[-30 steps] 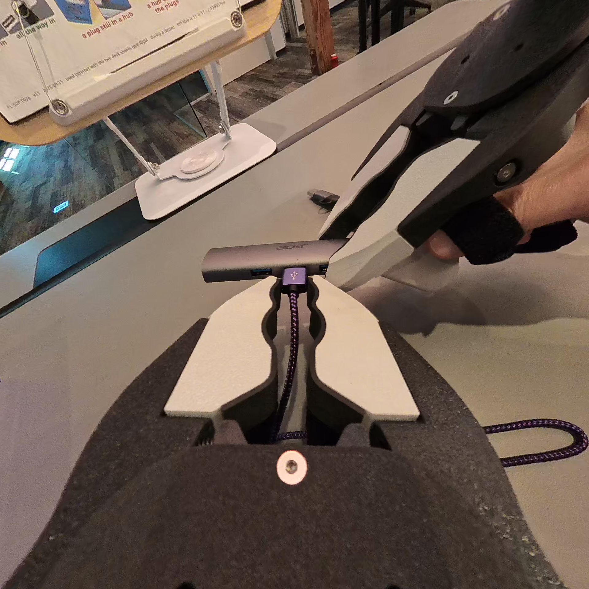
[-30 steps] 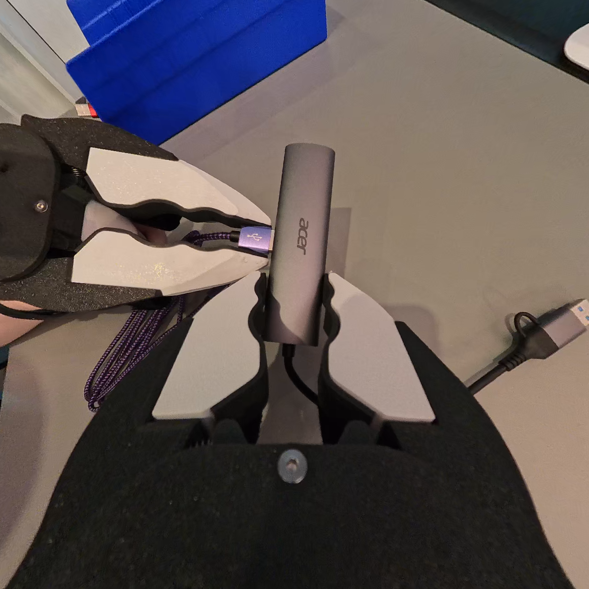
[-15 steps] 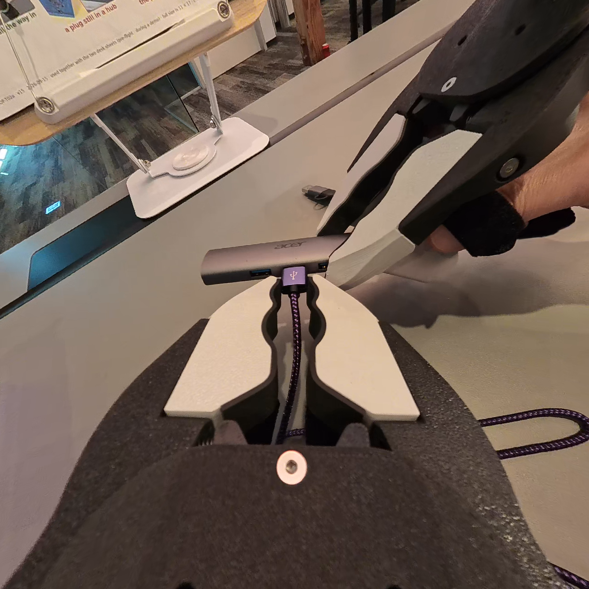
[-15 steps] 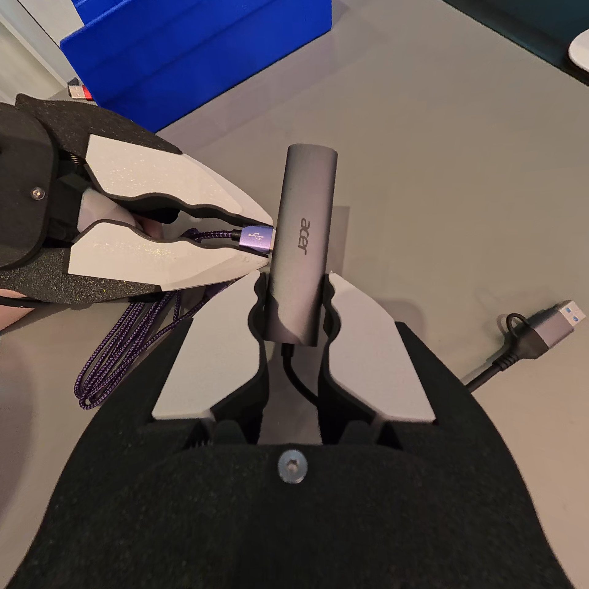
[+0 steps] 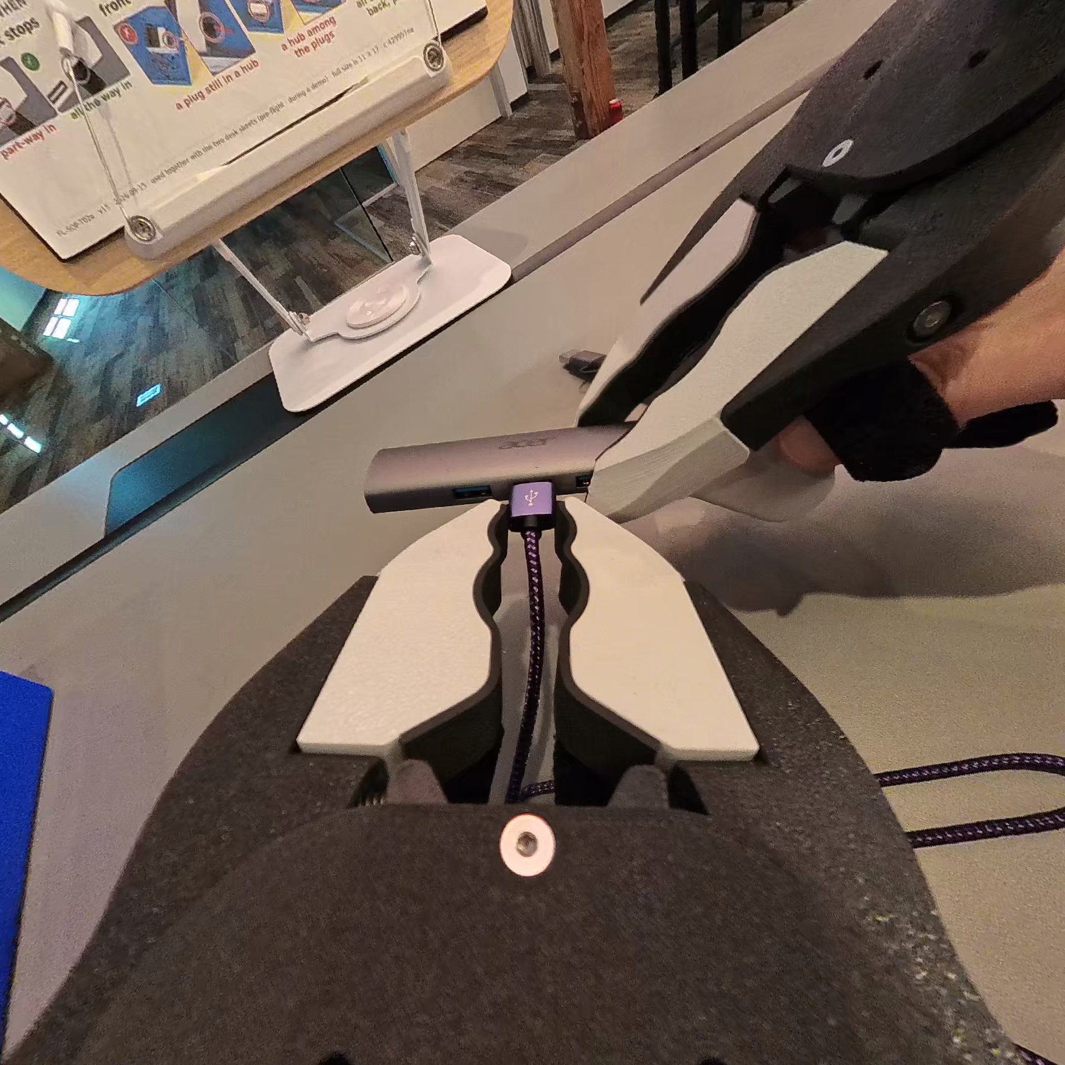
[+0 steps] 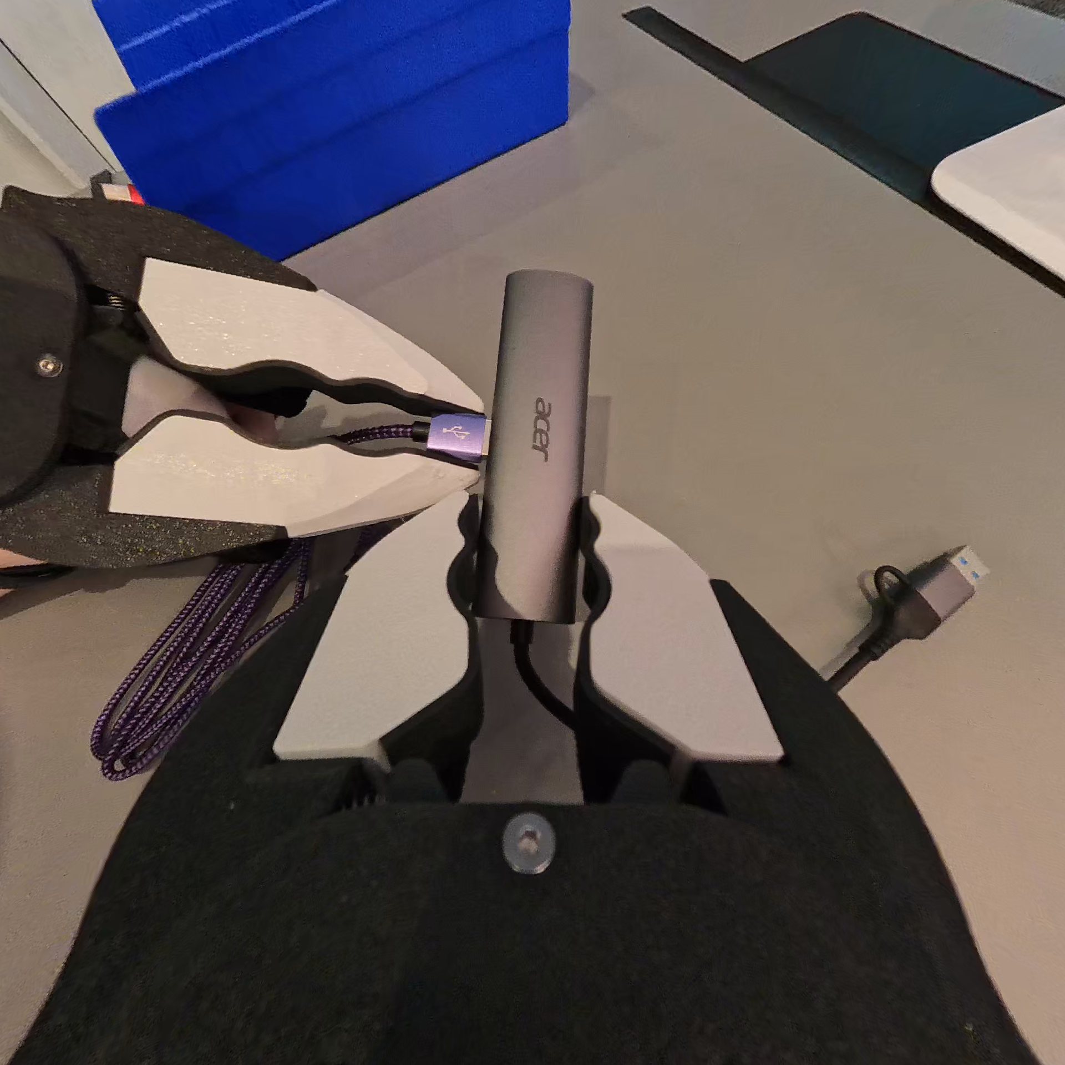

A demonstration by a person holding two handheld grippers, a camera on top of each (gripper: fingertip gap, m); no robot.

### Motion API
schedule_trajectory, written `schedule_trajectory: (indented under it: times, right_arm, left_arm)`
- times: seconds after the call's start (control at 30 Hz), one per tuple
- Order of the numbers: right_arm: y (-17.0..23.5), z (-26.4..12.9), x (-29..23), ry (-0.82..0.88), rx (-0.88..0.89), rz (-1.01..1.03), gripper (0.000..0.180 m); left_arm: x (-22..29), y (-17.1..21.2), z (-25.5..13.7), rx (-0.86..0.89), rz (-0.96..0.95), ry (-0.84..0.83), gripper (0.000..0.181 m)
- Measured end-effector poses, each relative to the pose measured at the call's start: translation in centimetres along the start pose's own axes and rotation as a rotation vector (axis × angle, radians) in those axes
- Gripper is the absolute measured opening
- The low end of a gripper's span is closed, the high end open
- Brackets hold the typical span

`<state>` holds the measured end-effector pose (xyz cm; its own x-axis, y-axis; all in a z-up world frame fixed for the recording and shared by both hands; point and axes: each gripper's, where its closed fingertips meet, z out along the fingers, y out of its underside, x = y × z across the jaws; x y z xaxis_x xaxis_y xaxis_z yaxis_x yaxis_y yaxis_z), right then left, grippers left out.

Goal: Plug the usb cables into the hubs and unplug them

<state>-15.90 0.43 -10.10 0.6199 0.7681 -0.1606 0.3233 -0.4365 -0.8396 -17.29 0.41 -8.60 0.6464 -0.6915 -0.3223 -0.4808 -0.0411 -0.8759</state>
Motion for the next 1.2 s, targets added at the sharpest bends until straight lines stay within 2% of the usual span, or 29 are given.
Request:
schedule_trajectory:
  times: [0.2,0.53,0.83,1.2]
  right_arm:
    - [-0.7,-0.4,0.3,0.117,-0.005,-0.102,0.033]
    - [-0.6,-0.6,0.5,0.104,0.003,-0.055,0.033]
    - [-1.0,-0.9,0.4,0.134,0.010,-0.112,0.033]
    - [-1.0,-1.1,-0.1,0.096,0.012,-0.094,0.033]
  left_arm:
    - [-0.2,-0.2,0.0,0.018,0.057,-0.053,0.015]
    - [-0.1,-0.8,-0.3,0.062,0.014,-0.030,0.015]
    - [-0.2,-0.9,-0.4,0.065,-0.008,-0.023,0.015]
    - [-0.1,-1.3,-0.8,0.081,-0.025,-0.014,0.014]
